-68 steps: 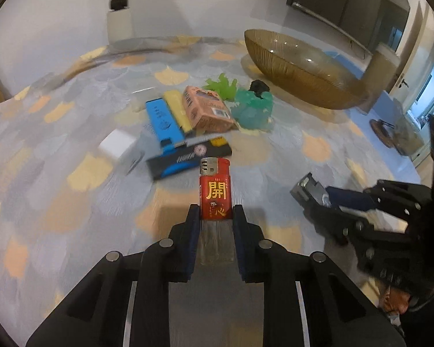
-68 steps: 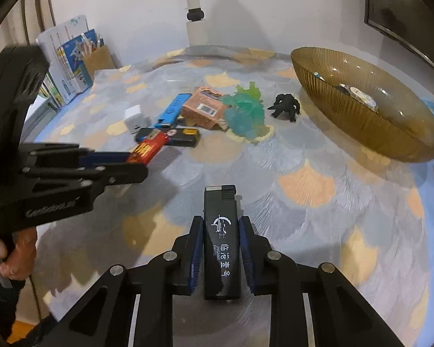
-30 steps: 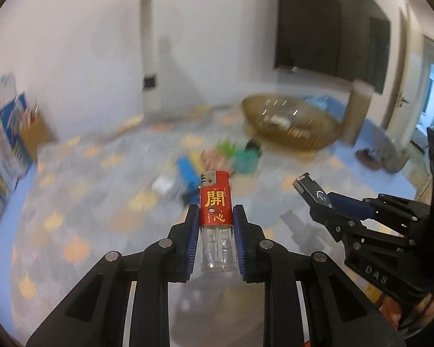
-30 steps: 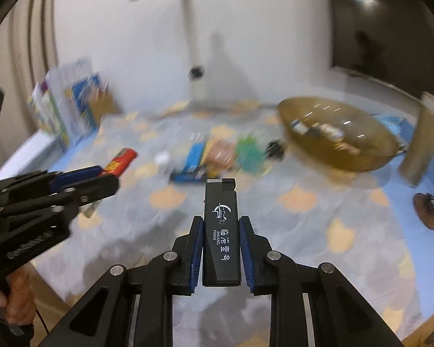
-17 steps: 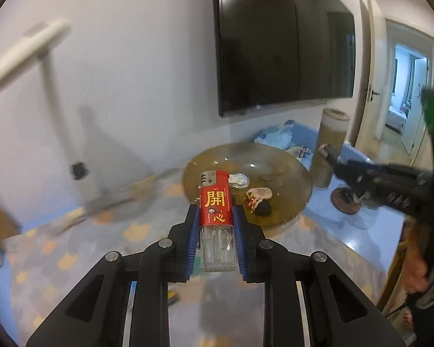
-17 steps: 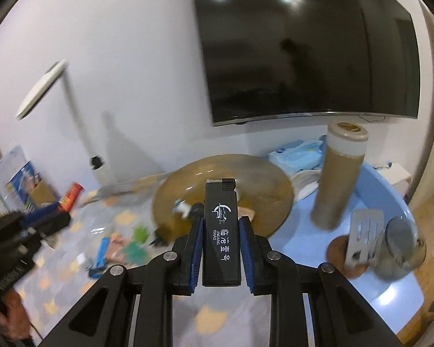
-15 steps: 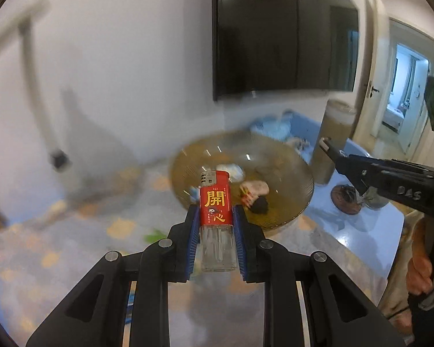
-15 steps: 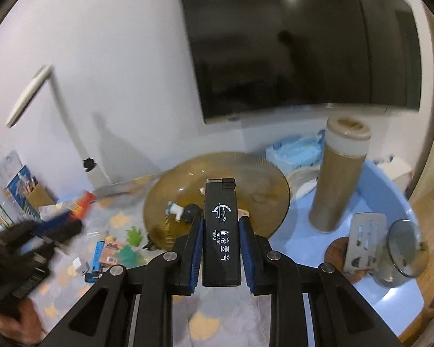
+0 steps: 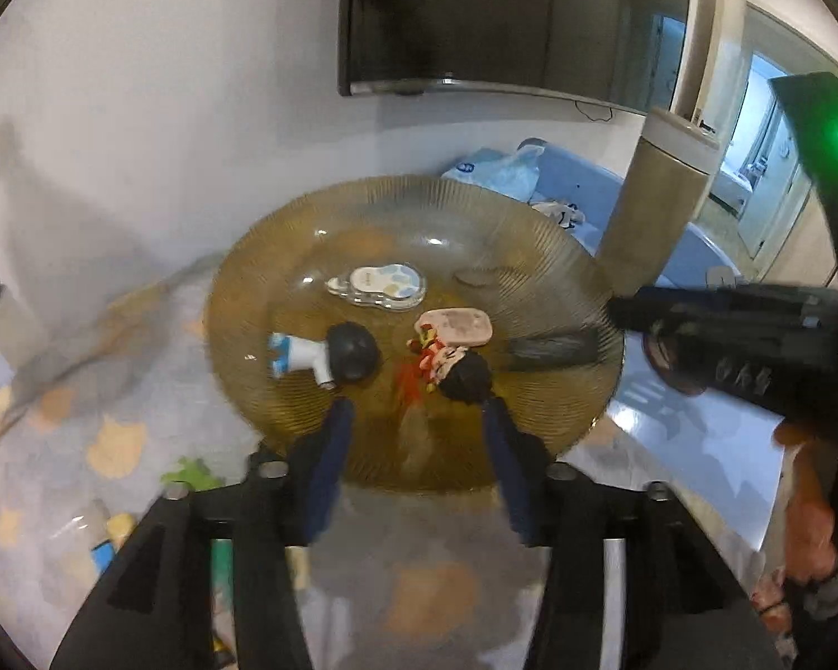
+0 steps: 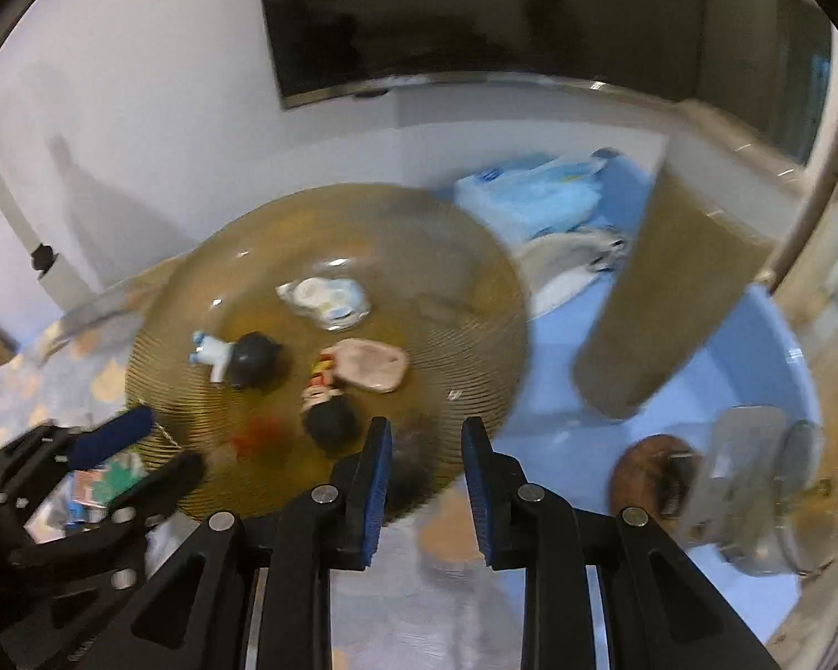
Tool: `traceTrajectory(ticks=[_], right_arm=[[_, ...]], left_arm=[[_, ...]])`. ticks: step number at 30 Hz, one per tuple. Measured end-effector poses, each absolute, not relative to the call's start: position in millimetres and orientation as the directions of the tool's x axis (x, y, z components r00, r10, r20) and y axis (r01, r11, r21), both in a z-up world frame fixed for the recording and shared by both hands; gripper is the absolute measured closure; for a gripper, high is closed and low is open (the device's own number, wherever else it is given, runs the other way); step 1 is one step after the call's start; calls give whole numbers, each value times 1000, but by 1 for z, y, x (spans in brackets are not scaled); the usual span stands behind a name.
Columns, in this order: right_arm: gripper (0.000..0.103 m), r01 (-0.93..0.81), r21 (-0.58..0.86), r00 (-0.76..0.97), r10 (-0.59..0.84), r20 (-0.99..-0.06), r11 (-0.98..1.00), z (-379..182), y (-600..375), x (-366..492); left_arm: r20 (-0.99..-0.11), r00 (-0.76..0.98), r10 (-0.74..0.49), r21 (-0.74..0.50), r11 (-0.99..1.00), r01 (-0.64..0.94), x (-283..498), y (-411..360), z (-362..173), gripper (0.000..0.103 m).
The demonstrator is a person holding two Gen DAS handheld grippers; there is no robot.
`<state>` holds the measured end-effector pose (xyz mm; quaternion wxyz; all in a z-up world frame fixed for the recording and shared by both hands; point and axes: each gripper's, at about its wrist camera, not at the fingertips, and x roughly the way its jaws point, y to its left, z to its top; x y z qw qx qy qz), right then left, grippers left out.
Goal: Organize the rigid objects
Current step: 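Carry both held items over the amber bowl and open both tools, then return both tools to the remaining objects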
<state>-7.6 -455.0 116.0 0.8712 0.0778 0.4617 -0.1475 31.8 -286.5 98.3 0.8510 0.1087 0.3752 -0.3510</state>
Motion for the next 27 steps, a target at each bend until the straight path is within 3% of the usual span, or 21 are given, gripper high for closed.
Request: traceTrajectory(ticks=[1, 2, 5, 10, 14, 17, 20, 22, 24, 27], right_arm=[[78, 327, -6, 550, -195, -812, 945, 122, -454, -16], [74, 331, -13, 568, -210, -796, 944, 127, -453, -24], [41, 357, 14, 608, -221, -763, 934, 135, -449, -62], [40, 321, 91, 651, -150, -744, 943, 133, -422, -107], [40, 236, 156, 639, -32, -769, 959, 115, -384, -118], [39, 173, 165, 649, 14, -761, 971, 105, -351, -128], [30, 116, 160, 645, 48, -762, 980, 87, -322, -126], [30, 116, 162, 593, 63, -803, 980, 71, -306, -121], [30, 75, 211, 577, 130, -807, 975, 64, -293, -120], [29, 35, 157, 597, 106, -795, 987, 69, -273, -125]], left_arm=[[-705, 496, -506, -61, 741, 669, 24, -275, 103, 31], [-695, 513, -503, -53, 748, 661, 20, -267, 106, 31], [-663, 589, -463, -13, 793, 608, -3, -227, 119, 31], [-561, 722, -405, -38, 884, 467, -61, -136, 134, 26], [-531, 775, -343, -100, 934, 344, -94, -74, 135, 26], [-516, 811, -275, -130, 961, 243, -117, -34, 121, 20], [-558, 812, -169, -87, 986, 145, -123, -19, 94, 18], [-601, 793, -101, -29, 994, 105, -123, -20, 73, 18], [-622, 777, -99, -28, 994, 105, -126, -23, 60, 18], [-629, 766, -130, -49, 991, 127, -127, -27, 54, 18]])
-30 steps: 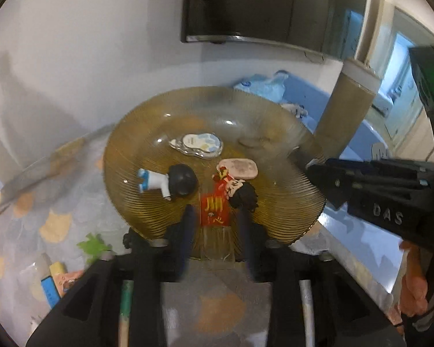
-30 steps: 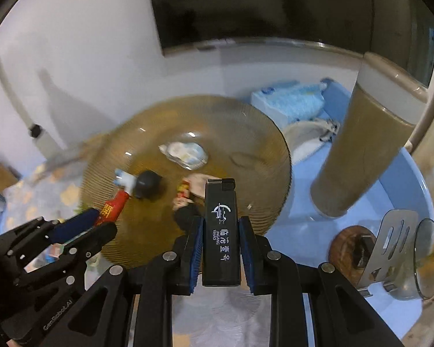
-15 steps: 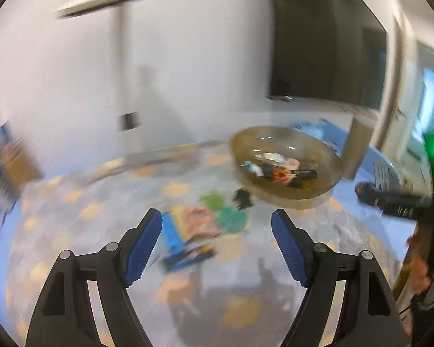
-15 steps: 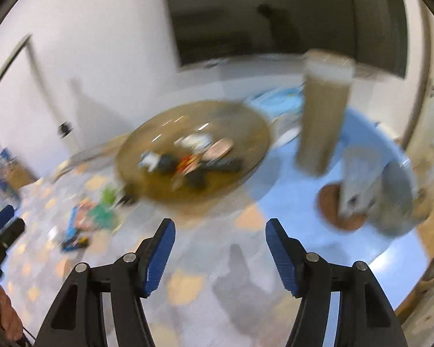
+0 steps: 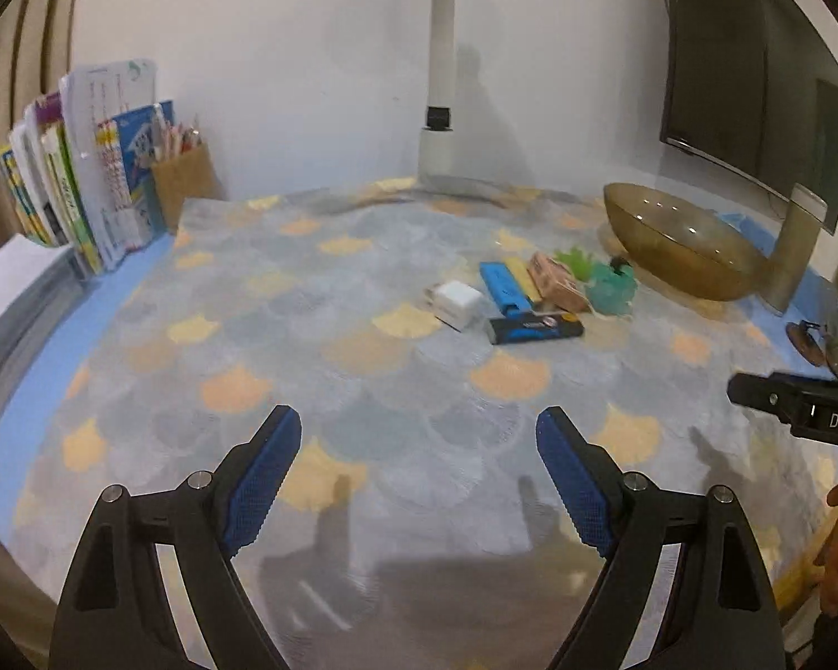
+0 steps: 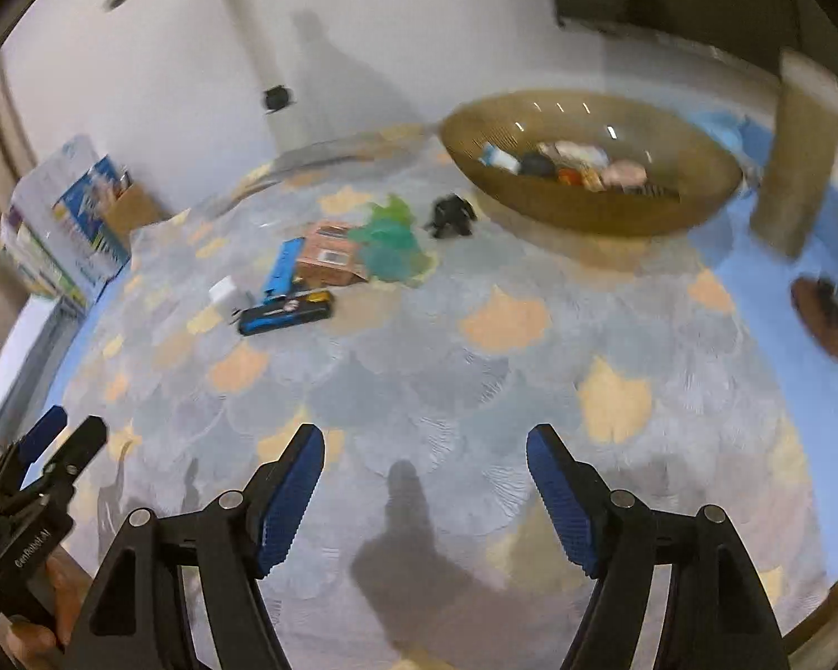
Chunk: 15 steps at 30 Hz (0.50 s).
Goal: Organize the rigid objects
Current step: 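Return both tools to the remaining objects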
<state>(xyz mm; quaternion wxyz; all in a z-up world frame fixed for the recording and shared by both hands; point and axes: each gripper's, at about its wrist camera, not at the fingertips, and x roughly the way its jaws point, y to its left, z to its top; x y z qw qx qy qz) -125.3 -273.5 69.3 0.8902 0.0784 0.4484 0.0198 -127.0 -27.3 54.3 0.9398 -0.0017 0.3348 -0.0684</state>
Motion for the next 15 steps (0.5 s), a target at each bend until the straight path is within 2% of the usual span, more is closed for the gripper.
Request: traceTrajectory(ticks=[2, 5, 7, 11, 15], right_arm=[[28, 19, 125, 618, 87, -782, 992, 75, -264, -127], [21, -3, 108, 644, 85, -761, 994, 76, -255, -119], [21, -16, 81, 663, 72, -745, 997, 75, -253, -109], [21, -21, 69, 683, 65, -728, 997, 58, -253, -91], [21, 13, 99, 629, 69, -774, 995, 35, -262, -81]], left_arm=[[-620, 774, -131, -33, 989, 141, -124, -33, 55, 18], [-610, 784, -117, 28, 985, 169, -111, -45, 51, 15], [-620, 778, -98, 57, 984, 170, -101, -49, 47, 15], [-647, 755, -103, 41, 985, 168, -85, -47, 32, 15], [-675, 726, -131, 9, 982, 186, -80, -43, 27, 15]])
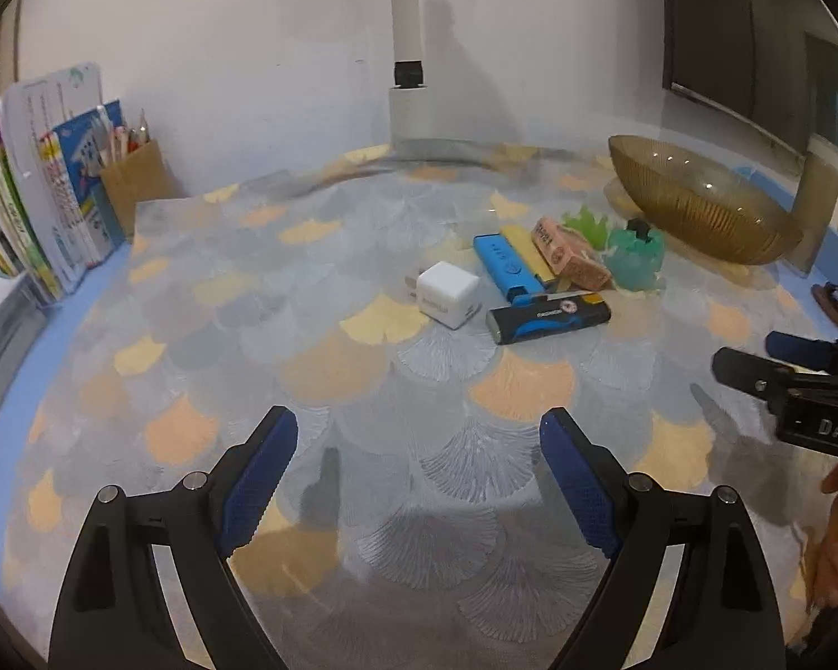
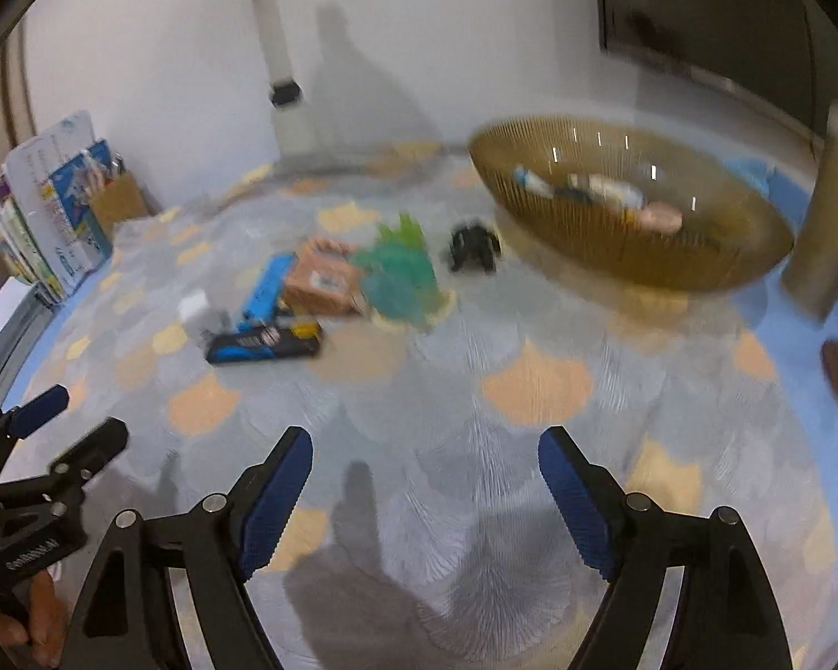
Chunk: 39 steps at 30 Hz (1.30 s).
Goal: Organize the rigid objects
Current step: 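Return both tools to the remaining objects, then grasp the green translucent figure with the right tool while the left tool grasps the white cube charger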
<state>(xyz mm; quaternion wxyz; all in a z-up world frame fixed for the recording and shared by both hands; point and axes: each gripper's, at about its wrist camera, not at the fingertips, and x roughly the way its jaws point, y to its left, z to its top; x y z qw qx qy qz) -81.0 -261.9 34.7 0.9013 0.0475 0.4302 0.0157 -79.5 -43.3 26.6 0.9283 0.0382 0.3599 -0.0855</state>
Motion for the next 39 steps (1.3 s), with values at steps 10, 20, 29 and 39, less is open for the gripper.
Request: traceTrajectory(ticks=[10, 20, 29, 39], right_arm=[[21, 19, 74, 609, 47, -792, 997, 28, -261, -73], [21, 59, 72, 565, 26, -825, 996, 20, -266, -65], [21, 65, 61, 567, 13, -824, 996, 21, -266, -67], [21, 23, 114, 483, 89, -871, 993, 29, -265, -57]], left_arm=[[-688, 716, -115, -14, 989, 145, -75, -36, 23, 15], [-694, 716, -74, 35, 990, 135, -75, -41, 21, 15], [-674, 737, -50, 96, 983, 155, -82, -48, 24, 15], [-721, 574, -388, -334, 921, 202, -29, -5, 46, 15]])
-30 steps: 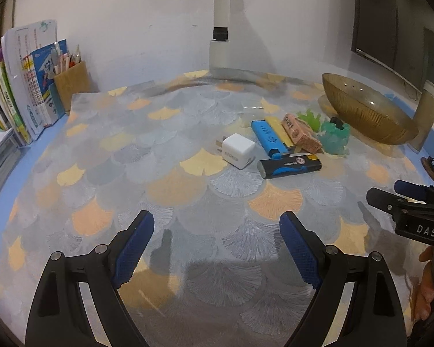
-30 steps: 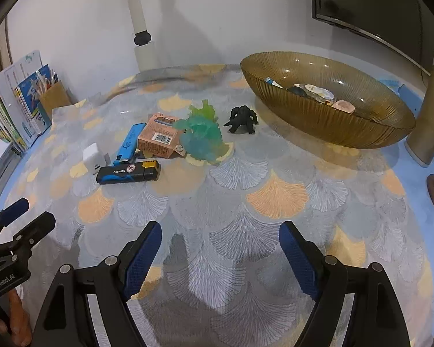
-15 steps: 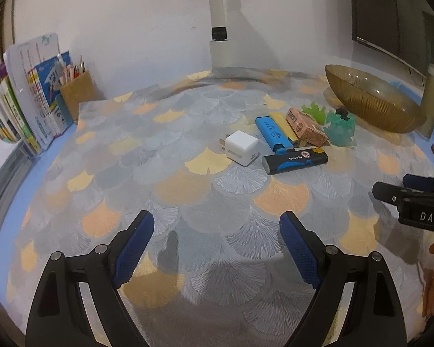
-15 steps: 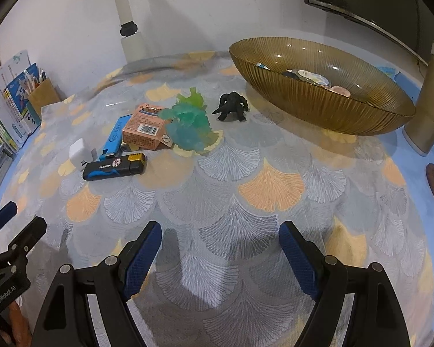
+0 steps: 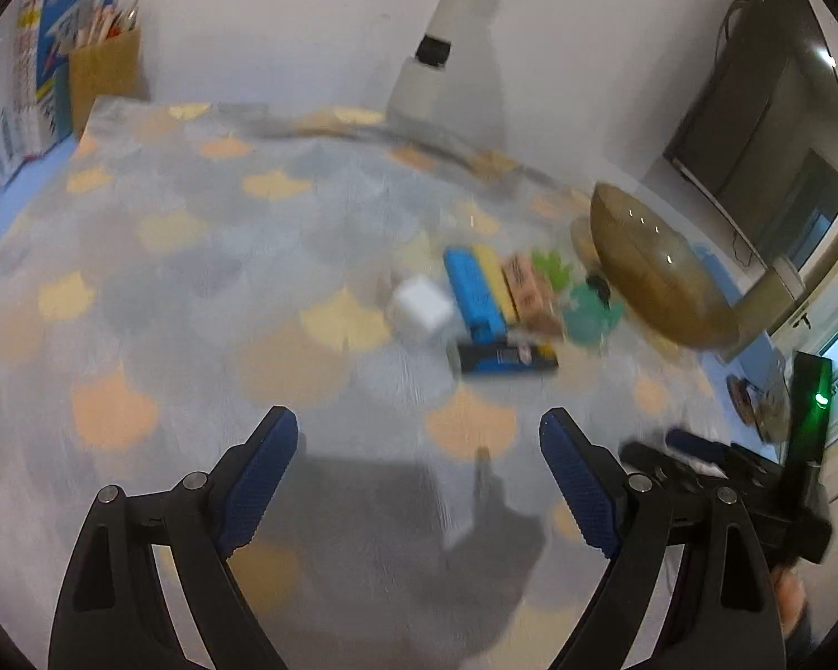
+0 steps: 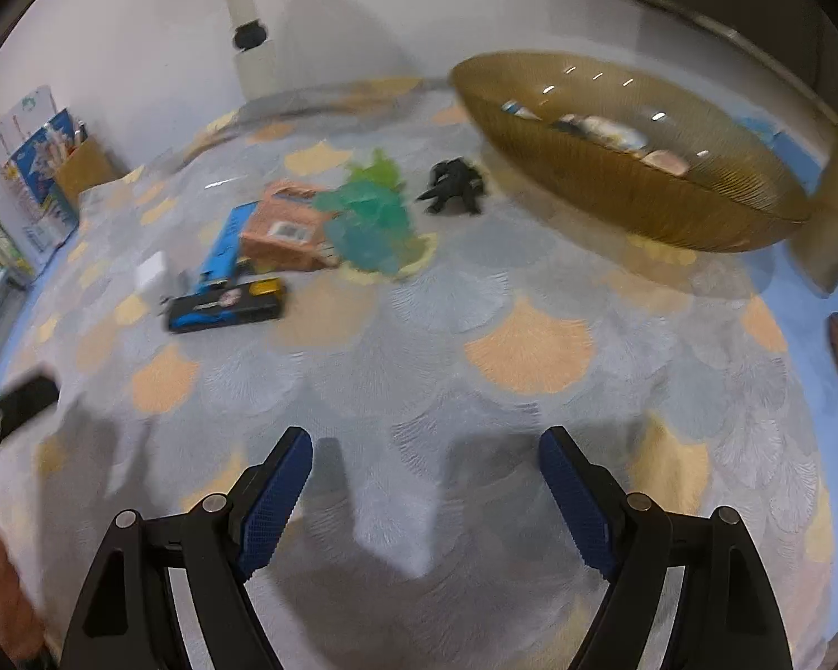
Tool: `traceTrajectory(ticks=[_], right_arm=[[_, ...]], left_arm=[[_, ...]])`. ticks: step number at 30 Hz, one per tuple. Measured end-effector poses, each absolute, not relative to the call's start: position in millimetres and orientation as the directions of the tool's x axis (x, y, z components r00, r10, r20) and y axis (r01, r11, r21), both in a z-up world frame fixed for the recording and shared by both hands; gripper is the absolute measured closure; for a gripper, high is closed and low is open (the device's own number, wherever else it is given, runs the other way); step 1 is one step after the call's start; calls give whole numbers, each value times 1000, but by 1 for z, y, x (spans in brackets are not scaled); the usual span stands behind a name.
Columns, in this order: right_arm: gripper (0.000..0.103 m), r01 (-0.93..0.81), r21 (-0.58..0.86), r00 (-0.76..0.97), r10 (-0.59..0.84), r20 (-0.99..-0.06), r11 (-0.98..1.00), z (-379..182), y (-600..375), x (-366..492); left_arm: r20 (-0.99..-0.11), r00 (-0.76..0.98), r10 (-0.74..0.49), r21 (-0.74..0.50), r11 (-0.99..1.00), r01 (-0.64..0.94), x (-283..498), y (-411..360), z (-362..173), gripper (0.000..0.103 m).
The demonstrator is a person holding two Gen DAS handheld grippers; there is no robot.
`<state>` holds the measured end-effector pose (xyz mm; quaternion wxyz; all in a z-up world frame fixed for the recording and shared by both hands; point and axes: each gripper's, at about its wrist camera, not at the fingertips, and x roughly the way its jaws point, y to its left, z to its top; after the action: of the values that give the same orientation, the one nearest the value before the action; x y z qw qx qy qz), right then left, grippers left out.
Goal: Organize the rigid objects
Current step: 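Grasp the green translucent figure with the right tool while the left tool grasps the white cube charger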
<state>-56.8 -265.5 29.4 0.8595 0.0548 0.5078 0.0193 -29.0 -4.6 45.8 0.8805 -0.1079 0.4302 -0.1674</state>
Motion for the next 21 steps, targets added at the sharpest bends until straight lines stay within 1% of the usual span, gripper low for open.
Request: traceTrajectory(ticks=[3, 5, 6, 8, 11, 12, 13, 14, 15, 18, 20, 21], right_arm=[[21, -43, 204, 500, 198, -843, 978, 56, -262, -43], [21, -64, 231, 511, 231, -828, 971, 65, -261, -27], [21, -59, 231, 511, 229, -829, 971, 65, -263, -15], [21, -31, 239, 496, 222, -840, 971, 57, -268, 6], [21, -22, 291, 496, 263, -827, 956, 47, -270, 24], [22, -19, 287, 507, 256, -823, 958, 44, -269, 30], [25, -18, 271, 512, 242, -824, 962, 41, -267, 36], [43, -23, 254, 517, 229, -825, 967, 37, -265, 40], [56, -36, 226, 520, 212, -828, 973, 34, -261, 45], [56, -39, 249, 562, 228, -795, 968, 35, -263, 42], [56, -47, 265, 595, 241, -767, 963, 44, -267, 30], [56, -53, 270, 607, 246, -756, 961, 49, -268, 24]], left_arm=[[-774, 529, -346, -256, 937, 238, 0, -26, 44, 16], [-813, 455, -363, -275, 928, 250, 22, -40, 29, 17], [-821, 429, -378, -299, 923, 242, 32, -44, 21, 17], [-823, 419, -383, -318, 923, 219, 45, -47, 12, 21], [-810, 458, -366, -297, 930, 219, 56, -53, 13, 23], [-813, 453, -366, -294, 929, 223, 60, -55, 13, 30], [-814, 468, -343, -265, 937, 227, 61, -58, 14, 42], [-819, 479, -316, -228, 945, 234, 61, -61, 13, 52], [-819, 497, -287, -186, 952, 242, 60, -64, 14, 60], [-796, 523, -305, -181, 944, 276, 51, -61, 17, 60], [-781, 546, -302, -163, 944, 288, 41, -58, 24, 60], [-769, 553, -319, -174, 938, 299, 35, -54, 28, 60]])
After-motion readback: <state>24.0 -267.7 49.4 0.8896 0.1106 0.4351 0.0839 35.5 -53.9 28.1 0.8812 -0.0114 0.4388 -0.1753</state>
